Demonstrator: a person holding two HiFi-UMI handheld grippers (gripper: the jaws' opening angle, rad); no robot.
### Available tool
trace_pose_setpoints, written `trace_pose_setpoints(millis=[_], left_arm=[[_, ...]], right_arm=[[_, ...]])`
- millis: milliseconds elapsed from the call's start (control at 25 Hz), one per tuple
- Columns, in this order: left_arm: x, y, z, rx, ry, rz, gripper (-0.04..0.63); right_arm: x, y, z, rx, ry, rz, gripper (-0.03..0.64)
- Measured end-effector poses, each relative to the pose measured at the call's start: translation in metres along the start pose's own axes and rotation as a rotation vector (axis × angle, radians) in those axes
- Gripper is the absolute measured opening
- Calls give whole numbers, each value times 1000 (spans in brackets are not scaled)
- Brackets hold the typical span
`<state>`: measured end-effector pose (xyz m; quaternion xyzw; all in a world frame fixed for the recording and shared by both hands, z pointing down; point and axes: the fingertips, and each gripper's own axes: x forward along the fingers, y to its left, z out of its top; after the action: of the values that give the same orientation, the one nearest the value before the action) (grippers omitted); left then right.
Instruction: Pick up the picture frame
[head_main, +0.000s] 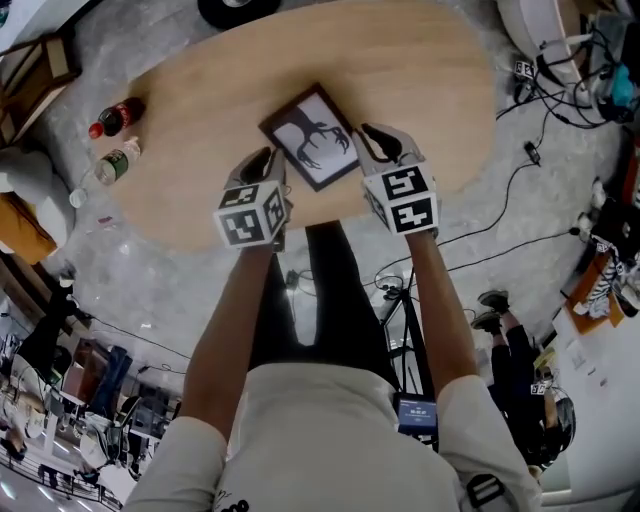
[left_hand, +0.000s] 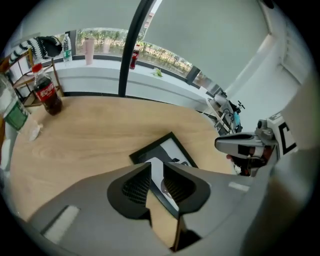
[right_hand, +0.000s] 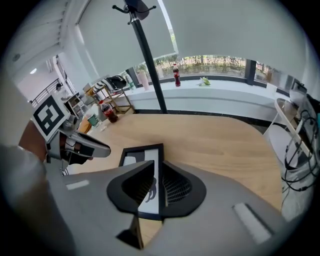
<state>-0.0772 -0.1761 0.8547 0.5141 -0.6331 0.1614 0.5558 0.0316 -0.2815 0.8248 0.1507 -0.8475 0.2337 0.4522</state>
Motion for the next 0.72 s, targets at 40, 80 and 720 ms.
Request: trace_pose_setpoints(millis=[40,80,720], left_arm=[[5,1,-5,-30,9,3,93],[10,2,-10,-64,17,5,106],[52,13,-52,-382,84,19,117]], right_arm=[[6,0,-2,5,10,6,55],[12,0,-4,12,20,13,58],[71,-8,-50,2,166,17,107]])
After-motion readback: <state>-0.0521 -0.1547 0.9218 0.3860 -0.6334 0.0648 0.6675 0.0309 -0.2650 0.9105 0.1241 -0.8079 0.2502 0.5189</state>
